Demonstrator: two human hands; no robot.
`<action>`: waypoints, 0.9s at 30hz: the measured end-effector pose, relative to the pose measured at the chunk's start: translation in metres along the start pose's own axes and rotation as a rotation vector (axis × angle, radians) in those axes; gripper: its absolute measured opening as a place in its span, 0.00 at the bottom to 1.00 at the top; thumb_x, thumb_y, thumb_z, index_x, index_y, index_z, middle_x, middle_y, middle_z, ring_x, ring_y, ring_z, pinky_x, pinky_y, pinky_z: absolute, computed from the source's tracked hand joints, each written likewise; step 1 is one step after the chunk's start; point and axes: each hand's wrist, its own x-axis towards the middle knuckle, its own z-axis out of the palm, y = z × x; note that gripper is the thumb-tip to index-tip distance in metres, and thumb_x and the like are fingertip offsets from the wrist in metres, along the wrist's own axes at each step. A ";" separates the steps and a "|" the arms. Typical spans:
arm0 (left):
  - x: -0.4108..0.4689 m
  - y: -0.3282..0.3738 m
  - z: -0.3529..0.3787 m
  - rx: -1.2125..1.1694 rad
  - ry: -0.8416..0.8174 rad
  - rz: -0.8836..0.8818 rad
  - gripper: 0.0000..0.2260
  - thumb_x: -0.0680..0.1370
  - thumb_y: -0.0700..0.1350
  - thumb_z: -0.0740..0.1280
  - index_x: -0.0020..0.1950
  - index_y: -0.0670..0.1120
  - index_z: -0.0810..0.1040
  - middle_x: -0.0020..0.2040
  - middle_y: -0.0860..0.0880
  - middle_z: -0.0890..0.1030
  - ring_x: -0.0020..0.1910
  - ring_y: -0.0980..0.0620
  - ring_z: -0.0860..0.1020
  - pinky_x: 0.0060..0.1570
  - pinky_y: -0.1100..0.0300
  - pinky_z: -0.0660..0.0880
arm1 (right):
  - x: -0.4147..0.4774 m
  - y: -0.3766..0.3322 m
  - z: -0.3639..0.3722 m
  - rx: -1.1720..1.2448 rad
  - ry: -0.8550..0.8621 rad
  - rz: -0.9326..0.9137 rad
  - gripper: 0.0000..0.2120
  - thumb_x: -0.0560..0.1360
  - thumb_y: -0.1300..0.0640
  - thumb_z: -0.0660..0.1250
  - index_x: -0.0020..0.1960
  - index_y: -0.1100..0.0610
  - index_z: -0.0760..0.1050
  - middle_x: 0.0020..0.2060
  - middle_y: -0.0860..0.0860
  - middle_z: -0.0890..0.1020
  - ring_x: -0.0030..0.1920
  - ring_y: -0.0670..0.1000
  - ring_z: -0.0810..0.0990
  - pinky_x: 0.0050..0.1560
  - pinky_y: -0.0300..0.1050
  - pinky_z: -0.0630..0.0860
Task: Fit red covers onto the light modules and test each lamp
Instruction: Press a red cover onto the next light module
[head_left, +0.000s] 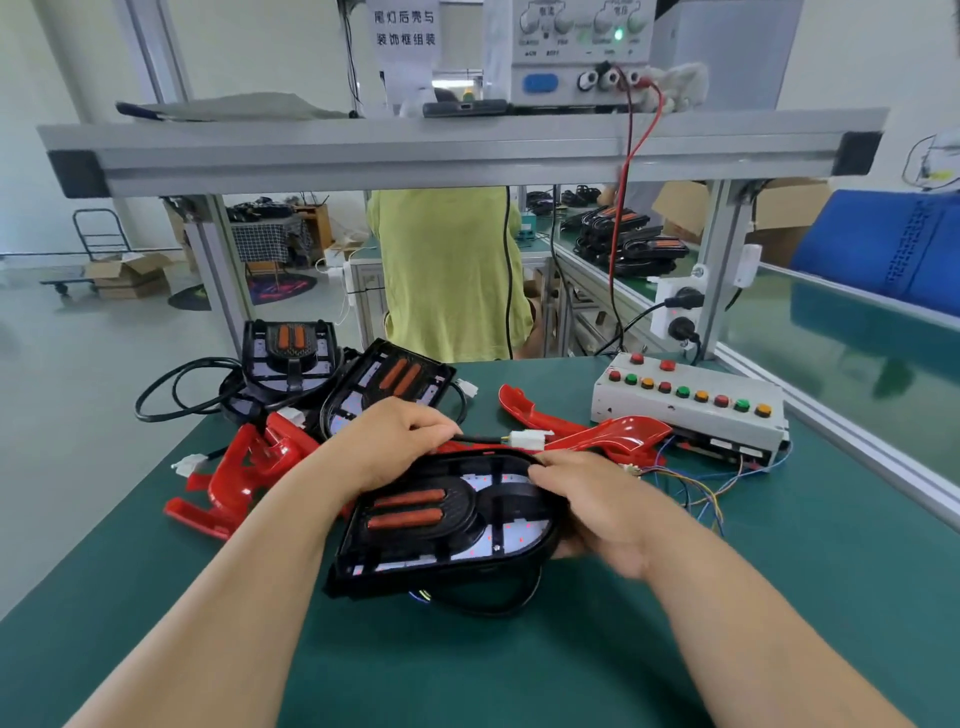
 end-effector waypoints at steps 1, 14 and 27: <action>0.002 -0.006 0.003 0.006 0.012 -0.018 0.08 0.79 0.51 0.66 0.48 0.57 0.86 0.44 0.59 0.84 0.46 0.61 0.80 0.49 0.63 0.74 | -0.003 -0.002 -0.009 -0.056 -0.048 0.000 0.10 0.81 0.62 0.59 0.50 0.55 0.80 0.39 0.51 0.83 0.35 0.47 0.81 0.30 0.41 0.79; 0.007 -0.017 0.009 0.201 0.270 -0.279 0.11 0.80 0.44 0.61 0.51 0.54 0.82 0.47 0.47 0.82 0.44 0.45 0.78 0.45 0.57 0.72 | -0.013 -0.003 -0.041 -0.431 -0.196 0.074 0.05 0.79 0.60 0.68 0.50 0.61 0.81 0.35 0.50 0.85 0.35 0.46 0.84 0.33 0.37 0.78; 0.006 -0.008 0.013 0.420 0.213 -0.270 0.10 0.80 0.49 0.64 0.52 0.46 0.82 0.44 0.47 0.80 0.45 0.46 0.77 0.41 0.57 0.70 | -0.009 -0.007 -0.057 -0.587 0.493 -0.235 0.08 0.73 0.60 0.72 0.40 0.47 0.81 0.34 0.46 0.84 0.35 0.42 0.82 0.35 0.34 0.73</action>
